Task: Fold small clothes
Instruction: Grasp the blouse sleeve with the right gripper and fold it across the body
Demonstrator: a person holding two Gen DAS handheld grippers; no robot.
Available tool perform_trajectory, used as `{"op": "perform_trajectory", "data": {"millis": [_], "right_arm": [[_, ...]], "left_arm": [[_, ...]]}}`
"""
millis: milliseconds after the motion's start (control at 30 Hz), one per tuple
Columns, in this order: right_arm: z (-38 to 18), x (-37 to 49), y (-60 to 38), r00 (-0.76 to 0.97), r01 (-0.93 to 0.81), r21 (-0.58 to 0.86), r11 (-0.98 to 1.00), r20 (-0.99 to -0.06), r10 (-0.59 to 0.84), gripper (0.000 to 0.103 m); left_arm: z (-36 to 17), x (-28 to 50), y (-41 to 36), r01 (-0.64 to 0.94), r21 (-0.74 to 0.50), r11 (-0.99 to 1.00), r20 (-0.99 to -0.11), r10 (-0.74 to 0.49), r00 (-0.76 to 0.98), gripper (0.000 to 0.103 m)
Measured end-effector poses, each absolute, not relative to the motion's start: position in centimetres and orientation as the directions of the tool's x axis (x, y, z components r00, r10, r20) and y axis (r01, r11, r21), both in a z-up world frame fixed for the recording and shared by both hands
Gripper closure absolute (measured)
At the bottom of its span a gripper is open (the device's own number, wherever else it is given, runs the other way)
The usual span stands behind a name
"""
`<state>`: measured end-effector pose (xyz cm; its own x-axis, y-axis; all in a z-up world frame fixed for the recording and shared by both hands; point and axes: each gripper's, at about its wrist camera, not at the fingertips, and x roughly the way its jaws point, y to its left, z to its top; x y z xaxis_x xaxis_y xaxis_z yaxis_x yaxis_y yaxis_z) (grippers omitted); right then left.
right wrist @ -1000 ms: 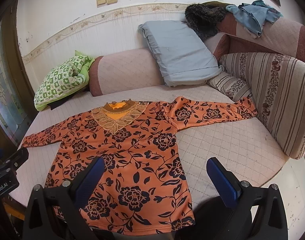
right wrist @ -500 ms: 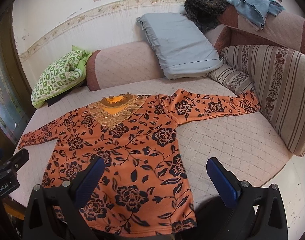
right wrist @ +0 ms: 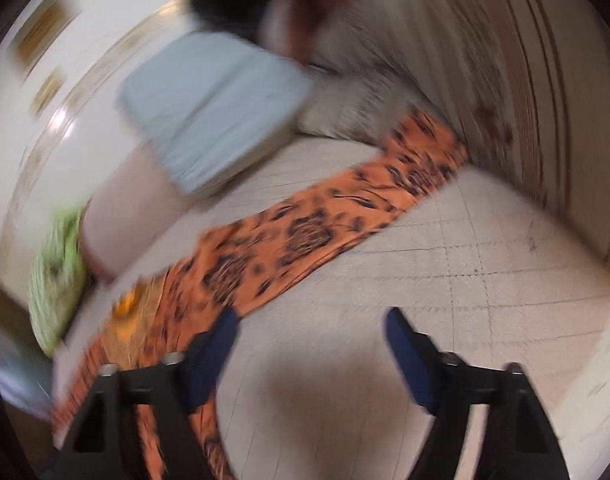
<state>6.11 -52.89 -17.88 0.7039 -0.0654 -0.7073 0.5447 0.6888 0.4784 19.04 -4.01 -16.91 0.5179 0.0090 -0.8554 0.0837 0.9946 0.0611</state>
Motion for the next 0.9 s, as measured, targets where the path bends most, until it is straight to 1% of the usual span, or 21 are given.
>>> {"op": "perform_trajectory", "data": {"millis": [67,233,333,400,467,500,533,567,600,700,733,800,900], "right_arm": [[-20.2,7.1,-57.1,0.733,0.565,0.551,0.614,-0.677,-0.067,0.032],[-24.3,9.6,-64.9,0.74,0.635,0.631,0.445,-0.663,-0.115,0.032],[-25.8,10.8,-68.7,0.691,0.707,0.603,0.37,-0.701,-0.178,0.032],[-26.3,11.2,-71.0,0.666,0.74,0.592,0.32,-0.711,-0.226,0.035],[-26.3,11.8,-72.3,0.653,0.753,0.578,0.315,-0.714,-0.253,0.036],[-26.2,12.6,-73.0,0.643,0.761,0.561,0.326,-0.718,-0.266,0.038],[-26.2,13.2,-73.4,0.633,0.769,0.545,0.334,-0.722,-0.279,0.04],[-26.2,14.0,-73.6,0.626,0.774,0.53,0.348,-0.724,-0.289,0.048],[-26.4,14.6,-73.8,0.619,0.778,0.518,0.356,-0.728,-0.293,0.062],[-26.7,16.2,-73.8,0.563,0.813,0.434,0.389,-0.756,-0.334,0.088],[-26.6,16.3,-73.7,0.571,0.809,0.445,0.384,-0.752,-0.329,0.092],[-25.8,16.0,-73.1,0.59,0.799,0.47,0.374,-0.732,-0.34,0.093],[-23.1,16.0,-71.4,0.643,0.756,0.49,0.435,-0.68,-0.352,0.093]], "left_arm": [[-17.7,21.1,-4.3,0.074,0.044,0.996,-0.85,-0.001,0.527,0.0],[-19.4,26.0,-5.2,0.031,-0.014,0.999,-0.83,-0.029,0.557,0.0],[-20.3,28.1,-6.2,0.033,-0.025,0.999,-0.819,-0.039,0.572,0.0],[-20.9,28.9,-6.7,0.048,-0.013,0.999,-0.813,-0.038,0.581,0.0],[-21.5,29.2,-6.9,0.053,-0.001,0.999,-0.805,-0.032,0.592,0.0],[-21.9,29.4,-7.0,0.056,0.003,0.998,-0.809,-0.03,0.588,0.0],[-22.3,29.7,-7.2,0.065,0.009,0.998,-0.818,-0.03,0.574,0.0],[-22.5,29.8,-7.3,0.073,0.015,0.997,-0.825,-0.029,0.565,0.0],[-22.8,29.9,-7.4,0.078,0.026,0.997,-0.827,-0.022,0.561,0.0],[-23.0,29.9,-7.2,0.083,0.056,0.995,-0.823,-0.002,0.568,0.0],[-22.9,29.9,-7.0,0.082,0.054,0.995,-0.821,-0.002,0.571,0.0],[-22.5,29.9,-6.5,0.07,0.046,0.996,-0.813,-0.004,0.582,0.0],[-21.5,29.8,-5.3,0.041,0.04,0.998,-0.79,0.006,0.613,0.0]]}}
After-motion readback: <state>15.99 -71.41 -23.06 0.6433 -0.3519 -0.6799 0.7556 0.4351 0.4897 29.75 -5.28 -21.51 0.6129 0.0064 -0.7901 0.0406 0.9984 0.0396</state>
